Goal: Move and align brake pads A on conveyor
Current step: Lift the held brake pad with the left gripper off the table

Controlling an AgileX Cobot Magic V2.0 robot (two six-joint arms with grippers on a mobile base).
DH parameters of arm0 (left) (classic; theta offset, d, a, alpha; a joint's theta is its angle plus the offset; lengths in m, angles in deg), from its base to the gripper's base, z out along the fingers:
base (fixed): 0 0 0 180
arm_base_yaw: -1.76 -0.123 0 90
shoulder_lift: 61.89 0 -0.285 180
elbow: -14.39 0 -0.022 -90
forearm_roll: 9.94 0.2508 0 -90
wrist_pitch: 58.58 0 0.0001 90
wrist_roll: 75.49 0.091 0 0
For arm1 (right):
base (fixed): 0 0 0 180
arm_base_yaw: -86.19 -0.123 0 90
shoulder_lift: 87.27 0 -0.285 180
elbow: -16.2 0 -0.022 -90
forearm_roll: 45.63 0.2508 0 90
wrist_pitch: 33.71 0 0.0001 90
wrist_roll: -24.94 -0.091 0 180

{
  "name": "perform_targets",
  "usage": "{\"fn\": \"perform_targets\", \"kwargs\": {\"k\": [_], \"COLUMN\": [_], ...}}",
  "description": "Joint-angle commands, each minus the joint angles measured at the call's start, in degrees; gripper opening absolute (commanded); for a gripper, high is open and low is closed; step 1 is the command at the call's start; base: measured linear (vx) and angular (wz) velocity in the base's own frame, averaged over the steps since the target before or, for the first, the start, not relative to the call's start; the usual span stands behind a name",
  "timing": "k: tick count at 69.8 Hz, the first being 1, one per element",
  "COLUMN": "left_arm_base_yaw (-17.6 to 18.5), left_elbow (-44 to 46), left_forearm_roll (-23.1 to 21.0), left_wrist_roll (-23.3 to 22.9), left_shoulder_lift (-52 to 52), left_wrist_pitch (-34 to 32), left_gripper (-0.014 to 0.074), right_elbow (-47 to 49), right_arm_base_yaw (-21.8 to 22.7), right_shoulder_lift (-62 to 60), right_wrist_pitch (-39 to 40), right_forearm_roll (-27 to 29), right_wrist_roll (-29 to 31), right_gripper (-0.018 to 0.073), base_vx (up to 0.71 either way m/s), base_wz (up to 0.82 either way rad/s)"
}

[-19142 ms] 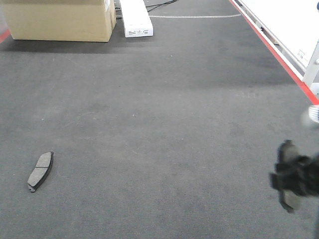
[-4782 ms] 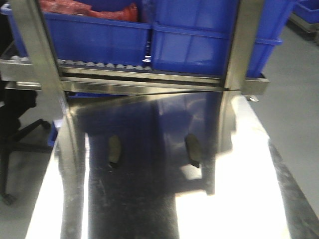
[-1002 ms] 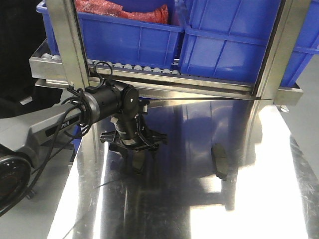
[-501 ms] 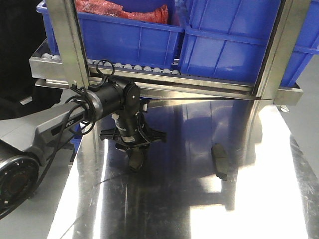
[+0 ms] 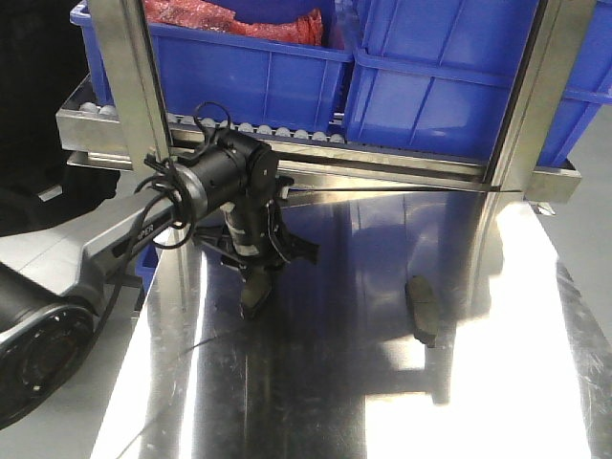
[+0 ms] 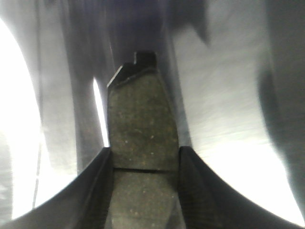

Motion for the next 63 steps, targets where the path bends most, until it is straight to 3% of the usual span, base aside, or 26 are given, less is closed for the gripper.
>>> {"fn": "perform_targets", "kwargs": {"k": [1, 31, 39, 63], "left_arm_base_yaw": [0.57, 1.80, 1.38, -1.29], "left_elbow": [2.48, 0.58, -4.57, -21.15], "left_forearm_roll": [0.84, 5.71, 8.14, 9.59], "left_wrist_roll": [0.45, 1.95, 1.95, 2.39], "left_shoulder_lift": [-6.05, -17.00, -21.22, -35.32], "left_wrist_pitch": [1.42, 1.42, 1.42, -2.15], "left_gripper": [-0.0007, -0.0006, -0.0006, -0.0006], "right_elbow": [1.52, 1.52, 1.52, 1.52], "right_arm_base_yaw": [0.19, 0.19, 0.19, 0.19], "right_shoulder_lift": [0.95, 0.95, 0.95, 0.95], "right_wrist_pitch": [4.18, 4.13, 4.13, 4.13], "right_forearm_roll": [-0.02, -0.02, -0.02, -0.02], "right_wrist_roll": [-0.01, -0.01, -0.01, -0.01], "right_gripper": [0.0589, 0.0589, 0.0589, 0.0589], "base_vx": [0.00, 0.00, 0.00, 0.00], "base_wz": [0.00, 0.00, 0.00, 0.00]}}
